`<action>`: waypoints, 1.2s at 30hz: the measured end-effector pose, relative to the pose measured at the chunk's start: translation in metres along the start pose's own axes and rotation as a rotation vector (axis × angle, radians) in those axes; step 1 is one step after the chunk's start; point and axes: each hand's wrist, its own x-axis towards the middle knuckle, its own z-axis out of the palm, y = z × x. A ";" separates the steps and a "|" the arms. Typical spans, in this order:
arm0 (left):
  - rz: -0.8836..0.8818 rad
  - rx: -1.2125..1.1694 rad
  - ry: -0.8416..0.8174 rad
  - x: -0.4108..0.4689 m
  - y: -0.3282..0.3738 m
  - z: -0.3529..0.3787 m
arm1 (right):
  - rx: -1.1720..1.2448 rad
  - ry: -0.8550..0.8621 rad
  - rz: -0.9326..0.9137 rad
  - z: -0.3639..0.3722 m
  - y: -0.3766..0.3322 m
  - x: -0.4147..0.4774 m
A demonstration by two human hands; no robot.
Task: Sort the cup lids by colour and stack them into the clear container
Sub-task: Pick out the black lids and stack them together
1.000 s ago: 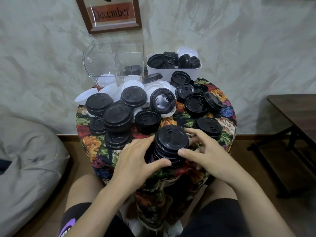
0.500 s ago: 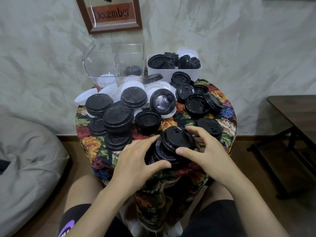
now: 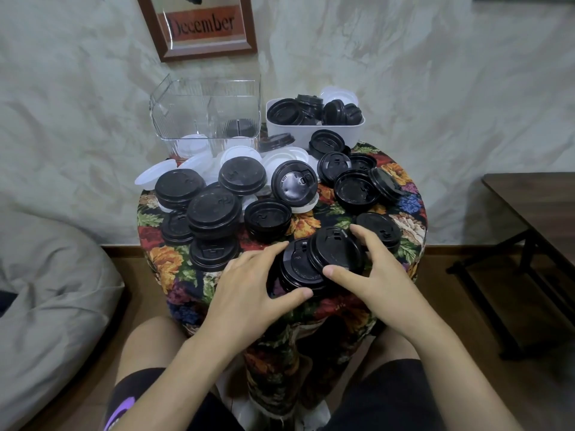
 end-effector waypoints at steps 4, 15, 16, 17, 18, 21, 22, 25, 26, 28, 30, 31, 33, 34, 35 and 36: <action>-0.047 0.053 0.122 0.002 0.018 0.009 | 0.019 0.002 -0.013 0.006 -0.001 0.000; -0.048 -0.149 -0.016 0.005 0.008 -0.007 | -0.021 -0.010 -0.015 0.010 0.000 0.002; -0.041 -0.148 -0.042 0.008 0.007 -0.009 | -0.020 -0.015 -0.015 0.010 0.000 0.003; -0.024 -0.138 -0.071 0.011 0.006 -0.010 | -0.021 -0.017 -0.015 0.010 0.001 0.003; -0.008 -0.121 -0.096 0.013 0.005 -0.010 | -0.021 -0.013 -0.015 0.010 0.001 0.003; 0.008 -0.094 -0.080 0.014 0.007 -0.005 | 0.012 0.034 0.002 0.009 0.000 0.005; -0.007 -0.085 -0.042 0.012 0.010 -0.003 | 0.032 0.057 0.010 0.009 0.000 0.006; -0.072 -0.032 0.095 0.008 0.027 0.008 | 0.046 0.079 0.013 0.012 -0.002 0.007; -0.082 -0.021 0.132 0.007 0.031 0.012 | 0.031 0.073 0.004 0.013 -0.002 0.007; -0.094 -0.028 0.153 0.006 0.033 0.015 | -0.001 0.056 -0.007 0.015 -0.003 0.008; -0.097 -0.064 0.109 0.006 0.028 0.013 | -0.004 0.031 -0.007 0.014 -0.003 0.010; -0.092 -0.086 0.078 0.006 0.024 0.010 | 0.007 0.015 -0.007 0.013 -0.002 0.011; -0.047 -0.090 0.010 0.008 0.016 0.004 | 0.030 -0.016 -0.003 0.010 -0.001 0.014; -0.019 -0.072 -0.031 0.011 0.012 0.002 | 0.034 -0.025 -0.003 0.009 -0.001 0.016; -0.003 -0.058 -0.070 0.013 0.010 0.000 | 0.033 -0.030 -0.006 0.008 -0.001 0.017; 0.001 -0.055 -0.096 0.014 0.008 -0.001 | 0.033 -0.029 -0.009 0.008 -0.001 0.017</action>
